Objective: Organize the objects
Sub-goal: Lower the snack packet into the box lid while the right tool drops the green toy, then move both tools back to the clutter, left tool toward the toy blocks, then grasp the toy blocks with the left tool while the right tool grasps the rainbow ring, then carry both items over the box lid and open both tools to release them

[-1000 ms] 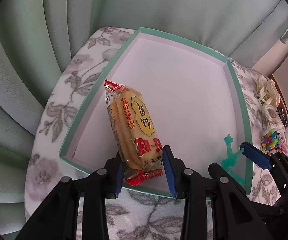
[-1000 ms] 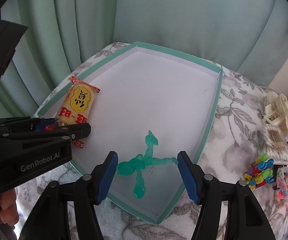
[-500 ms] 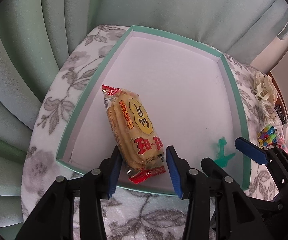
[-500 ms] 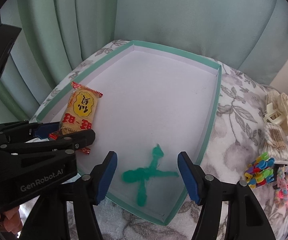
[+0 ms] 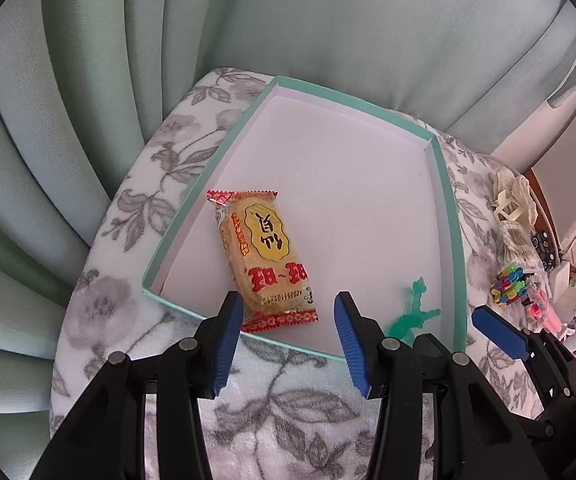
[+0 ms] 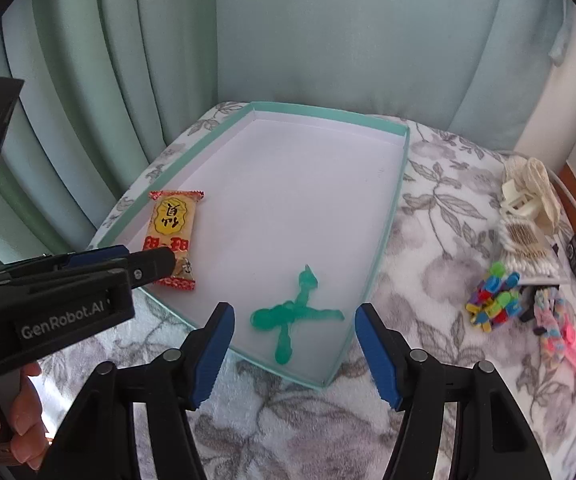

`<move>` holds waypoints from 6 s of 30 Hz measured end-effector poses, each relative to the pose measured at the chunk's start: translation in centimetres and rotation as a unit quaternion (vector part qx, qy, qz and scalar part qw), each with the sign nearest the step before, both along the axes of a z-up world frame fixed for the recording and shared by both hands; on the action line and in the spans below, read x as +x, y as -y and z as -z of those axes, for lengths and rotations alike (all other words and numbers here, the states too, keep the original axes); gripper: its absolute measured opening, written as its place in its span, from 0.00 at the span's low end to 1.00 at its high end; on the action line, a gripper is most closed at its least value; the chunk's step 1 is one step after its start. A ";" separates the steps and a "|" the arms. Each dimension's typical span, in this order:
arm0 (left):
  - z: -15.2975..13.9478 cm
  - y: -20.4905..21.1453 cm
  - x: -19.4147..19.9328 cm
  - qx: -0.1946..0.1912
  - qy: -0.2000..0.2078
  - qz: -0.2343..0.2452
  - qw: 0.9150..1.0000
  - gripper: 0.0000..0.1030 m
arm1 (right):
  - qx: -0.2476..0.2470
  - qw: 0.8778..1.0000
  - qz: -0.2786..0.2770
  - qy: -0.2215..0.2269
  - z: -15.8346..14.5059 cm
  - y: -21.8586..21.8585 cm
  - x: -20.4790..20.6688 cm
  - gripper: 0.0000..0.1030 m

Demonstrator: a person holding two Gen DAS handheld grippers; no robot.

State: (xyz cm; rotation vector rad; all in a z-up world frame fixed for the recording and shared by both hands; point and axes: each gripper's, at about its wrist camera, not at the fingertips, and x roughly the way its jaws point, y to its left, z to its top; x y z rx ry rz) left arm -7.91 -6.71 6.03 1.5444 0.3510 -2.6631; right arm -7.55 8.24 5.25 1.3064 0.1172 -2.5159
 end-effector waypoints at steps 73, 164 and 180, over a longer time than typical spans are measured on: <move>-2.7 -15.6 -0.5 -0.018 -0.047 0.135 0.990 0.91 | 0.000 0.979 0.204 -0.021 0.6 -20.1 1.2 0.77; -1.8 -1.1 -4.8 0.060 -0.055 0.012 0.997 0.34 | -0.011 0.996 0.019 -0.085 -4.6 -2.6 -4.1 0.08; 0.8 -1.0 -7.0 0.057 -0.022 0.025 0.998 0.34 | 0.004 0.999 -0.014 -0.040 -1.4 0.4 -6.4 0.08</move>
